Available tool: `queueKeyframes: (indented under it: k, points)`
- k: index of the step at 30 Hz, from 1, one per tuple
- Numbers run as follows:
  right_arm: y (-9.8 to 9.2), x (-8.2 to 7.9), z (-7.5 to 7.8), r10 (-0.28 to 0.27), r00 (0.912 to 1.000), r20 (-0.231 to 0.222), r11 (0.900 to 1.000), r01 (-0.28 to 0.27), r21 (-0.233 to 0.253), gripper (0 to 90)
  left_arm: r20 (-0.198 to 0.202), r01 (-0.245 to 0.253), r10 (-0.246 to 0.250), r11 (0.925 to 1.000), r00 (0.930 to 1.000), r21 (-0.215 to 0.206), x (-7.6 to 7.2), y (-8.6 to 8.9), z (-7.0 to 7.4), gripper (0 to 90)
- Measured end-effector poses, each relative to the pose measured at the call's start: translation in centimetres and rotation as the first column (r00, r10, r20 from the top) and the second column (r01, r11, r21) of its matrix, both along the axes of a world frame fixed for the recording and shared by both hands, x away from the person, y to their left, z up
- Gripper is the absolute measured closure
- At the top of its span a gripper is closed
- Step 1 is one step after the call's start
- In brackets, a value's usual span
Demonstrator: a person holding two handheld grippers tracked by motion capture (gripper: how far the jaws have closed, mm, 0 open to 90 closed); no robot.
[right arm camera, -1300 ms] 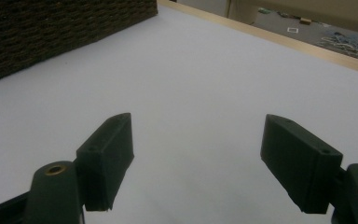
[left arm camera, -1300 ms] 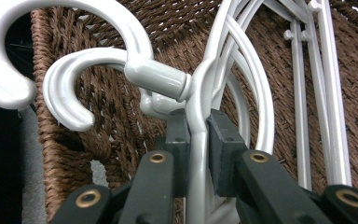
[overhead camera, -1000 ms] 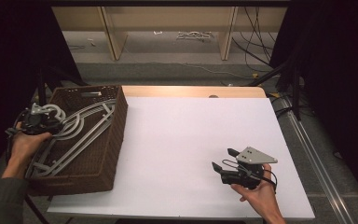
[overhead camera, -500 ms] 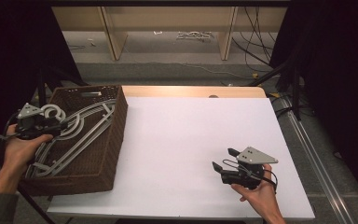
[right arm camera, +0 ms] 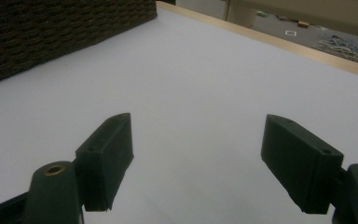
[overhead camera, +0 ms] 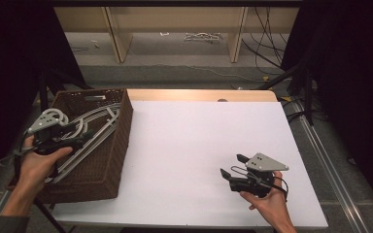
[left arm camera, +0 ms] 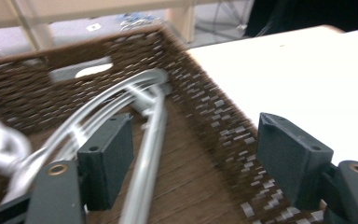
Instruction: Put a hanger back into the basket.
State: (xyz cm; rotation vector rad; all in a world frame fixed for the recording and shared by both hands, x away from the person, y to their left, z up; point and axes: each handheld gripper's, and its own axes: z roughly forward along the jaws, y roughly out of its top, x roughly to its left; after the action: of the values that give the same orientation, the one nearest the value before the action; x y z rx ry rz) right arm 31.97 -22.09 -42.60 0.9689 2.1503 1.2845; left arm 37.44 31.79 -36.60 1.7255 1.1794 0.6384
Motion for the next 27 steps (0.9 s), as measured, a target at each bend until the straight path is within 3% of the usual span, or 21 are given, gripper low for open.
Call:
queueKeyframes:
  k: [2,6,10,14,19,24,27]
  points:
    - [0.1,-0.1,0.0,-0.001,0.9999,-0.012,1.0,0.001,0.003,25.9,0.013,0.019,-0.019,0.9998,0.9997,-0.007,-0.1,-1.1,0.1,26.2]
    - [0.1,-0.1,0.0,0.001,1.0,0.004,1.0,-0.001,-0.001,25.8,0.032,0.057,-0.056,0.9983,0.9979,-0.015,-0.5,-3.0,0.2,22.4]
    - [0.2,-0.1,0.0,0.013,0.9998,-0.015,1.0,-0.013,0.005,25.7,0.057,0.117,-0.115,0.9924,0.9917,-0.037,-1.0,-5.2,0.3,21.2]
    - [0.2,-0.1,-0.1,0.006,1.0,0.006,1.0,-0.006,0.002,25.7,0.081,0.171,-0.167,0.984,0.9827,-0.05,-1.6,-7.3,0.2,20.7]
    - [0.3,-0.3,0.0,0.01,0.9999,-0.011,1.0,-0.01,0.007,25.7,0.091,0.216,-0.21,0.9743,0.9734,-0.063,-2.1,-9.7,-0.4,20.7]
    - [0.3,-0.4,-0.1,0.011,0.9999,-0.005,1.0,-0.011,0.009,25.6,0.076,0.255,-0.25,0.9649,0.9652,-0.063,-2.6,-11.4,-1.2,20.3]
    - [0.3,-0.4,-0.2,0.007,1.0,0.0,1.0,-0.007,0.012,25.7,0.09,0.283,-0.276,0.9562,0.9568,-0.074,-3.1,-12.1,-1.3,19.7]
